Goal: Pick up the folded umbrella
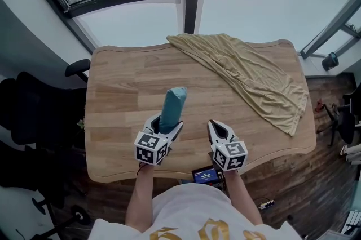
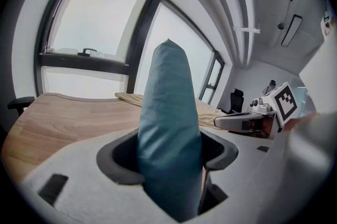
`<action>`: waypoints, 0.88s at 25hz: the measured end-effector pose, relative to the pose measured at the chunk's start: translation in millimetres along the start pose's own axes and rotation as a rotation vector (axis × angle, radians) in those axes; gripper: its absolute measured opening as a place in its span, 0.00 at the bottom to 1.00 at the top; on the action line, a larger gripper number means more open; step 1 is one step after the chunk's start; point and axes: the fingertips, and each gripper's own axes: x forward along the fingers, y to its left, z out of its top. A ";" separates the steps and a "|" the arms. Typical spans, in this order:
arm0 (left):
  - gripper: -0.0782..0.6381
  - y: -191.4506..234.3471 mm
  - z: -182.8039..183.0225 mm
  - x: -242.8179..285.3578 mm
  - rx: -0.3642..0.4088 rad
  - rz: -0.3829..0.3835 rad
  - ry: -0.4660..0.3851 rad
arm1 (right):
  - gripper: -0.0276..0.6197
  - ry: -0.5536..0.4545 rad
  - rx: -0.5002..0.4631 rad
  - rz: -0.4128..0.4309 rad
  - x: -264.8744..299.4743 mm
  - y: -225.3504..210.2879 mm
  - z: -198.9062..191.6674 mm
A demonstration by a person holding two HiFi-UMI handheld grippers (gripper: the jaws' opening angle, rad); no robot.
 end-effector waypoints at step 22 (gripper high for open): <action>0.55 -20.9 40.4 -95.8 -0.050 0.050 -0.303 | 0.06 -0.093 -0.131 0.063 -28.4 62.5 29.1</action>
